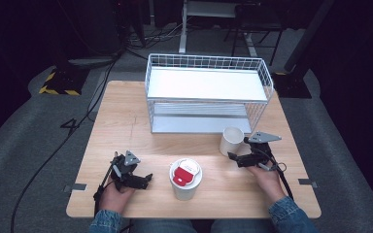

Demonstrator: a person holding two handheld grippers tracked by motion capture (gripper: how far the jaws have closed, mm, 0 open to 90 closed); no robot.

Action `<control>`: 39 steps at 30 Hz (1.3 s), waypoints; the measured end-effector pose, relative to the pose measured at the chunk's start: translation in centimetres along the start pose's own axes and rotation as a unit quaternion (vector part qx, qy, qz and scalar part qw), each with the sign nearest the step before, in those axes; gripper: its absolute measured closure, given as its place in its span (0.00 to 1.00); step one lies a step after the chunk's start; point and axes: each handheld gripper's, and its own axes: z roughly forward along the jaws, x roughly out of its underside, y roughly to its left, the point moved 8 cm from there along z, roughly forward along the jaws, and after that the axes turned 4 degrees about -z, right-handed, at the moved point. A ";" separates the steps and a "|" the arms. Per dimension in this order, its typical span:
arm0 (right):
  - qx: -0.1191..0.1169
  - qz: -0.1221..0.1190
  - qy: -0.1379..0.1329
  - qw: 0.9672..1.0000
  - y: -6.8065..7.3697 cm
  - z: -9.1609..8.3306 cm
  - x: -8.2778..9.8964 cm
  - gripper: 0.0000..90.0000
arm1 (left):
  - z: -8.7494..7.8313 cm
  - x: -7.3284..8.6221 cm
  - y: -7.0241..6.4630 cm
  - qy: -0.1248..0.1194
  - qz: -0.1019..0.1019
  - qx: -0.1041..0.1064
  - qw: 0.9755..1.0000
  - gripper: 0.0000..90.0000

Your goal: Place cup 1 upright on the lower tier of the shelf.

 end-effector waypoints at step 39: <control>0.012 -0.010 -0.035 0.999 -0.2 2.1 -0.6 0.25 | 0.0 0.0 0.0 0.000 0.000 0.000 1.000 0.01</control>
